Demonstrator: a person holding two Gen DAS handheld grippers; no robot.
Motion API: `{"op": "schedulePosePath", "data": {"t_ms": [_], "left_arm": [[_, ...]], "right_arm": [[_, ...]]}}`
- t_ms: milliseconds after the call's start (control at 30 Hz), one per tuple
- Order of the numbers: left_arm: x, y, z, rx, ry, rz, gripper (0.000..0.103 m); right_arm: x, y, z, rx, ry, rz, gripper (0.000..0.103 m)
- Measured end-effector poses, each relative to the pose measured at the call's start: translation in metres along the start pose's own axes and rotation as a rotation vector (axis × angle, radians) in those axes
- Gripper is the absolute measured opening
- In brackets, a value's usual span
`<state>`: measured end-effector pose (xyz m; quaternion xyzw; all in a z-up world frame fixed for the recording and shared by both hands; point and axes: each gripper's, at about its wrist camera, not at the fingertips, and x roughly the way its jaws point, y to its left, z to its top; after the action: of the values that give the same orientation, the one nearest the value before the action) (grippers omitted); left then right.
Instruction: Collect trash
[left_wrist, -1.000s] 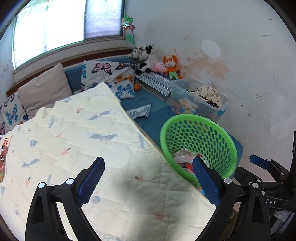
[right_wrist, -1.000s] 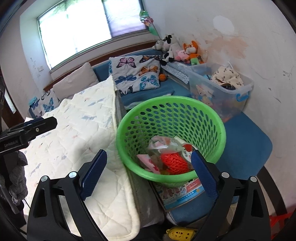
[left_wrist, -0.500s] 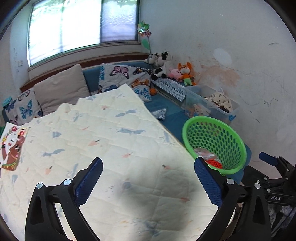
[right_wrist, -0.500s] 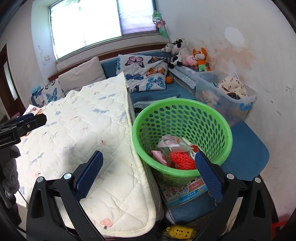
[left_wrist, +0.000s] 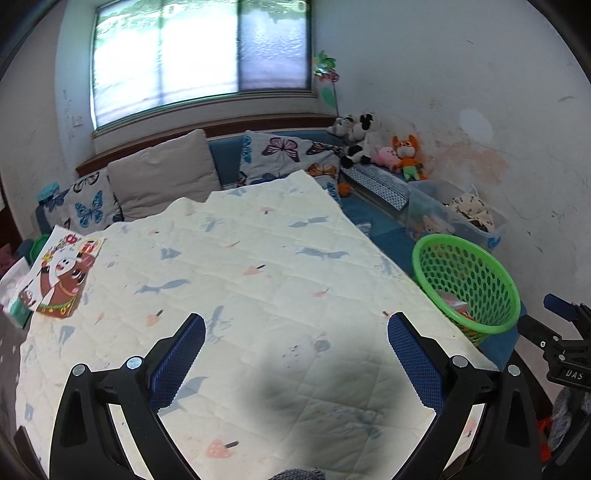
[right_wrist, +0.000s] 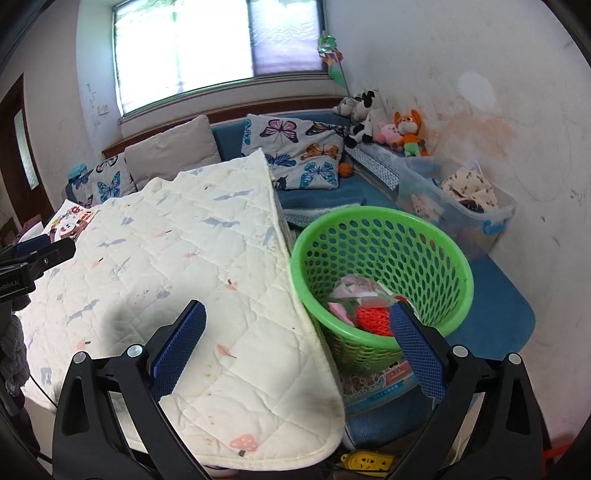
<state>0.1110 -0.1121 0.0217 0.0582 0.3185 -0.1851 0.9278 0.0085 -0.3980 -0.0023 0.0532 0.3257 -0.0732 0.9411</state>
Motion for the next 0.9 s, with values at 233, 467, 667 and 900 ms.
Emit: {"op": "schedulePosePath", "data": {"t_ms": [233,467,667,900], "left_arm": [[-0.006,0.017,-0.012,-0.028,0.006,0.031,0.096],[-0.014,0.028,-0.019,-0.033,-0.018,0.080,0.096],[-0.021,0.033,-0.024,-0.040,-0.027,0.107,0.096],[-0.027,0.036,-0.028,-0.044,-0.038,0.134,0.096]], "right_arm": [[-0.001,0.013,-0.003,-0.008,0.005,0.009,0.099],[-0.003,0.027,-0.005,-0.058,-0.010,-0.012,0.099],[-0.006,0.033,-0.004,-0.063,-0.028,-0.007,0.099],[-0.011,0.038,-0.003,-0.050,-0.045,-0.005,0.099]]}}
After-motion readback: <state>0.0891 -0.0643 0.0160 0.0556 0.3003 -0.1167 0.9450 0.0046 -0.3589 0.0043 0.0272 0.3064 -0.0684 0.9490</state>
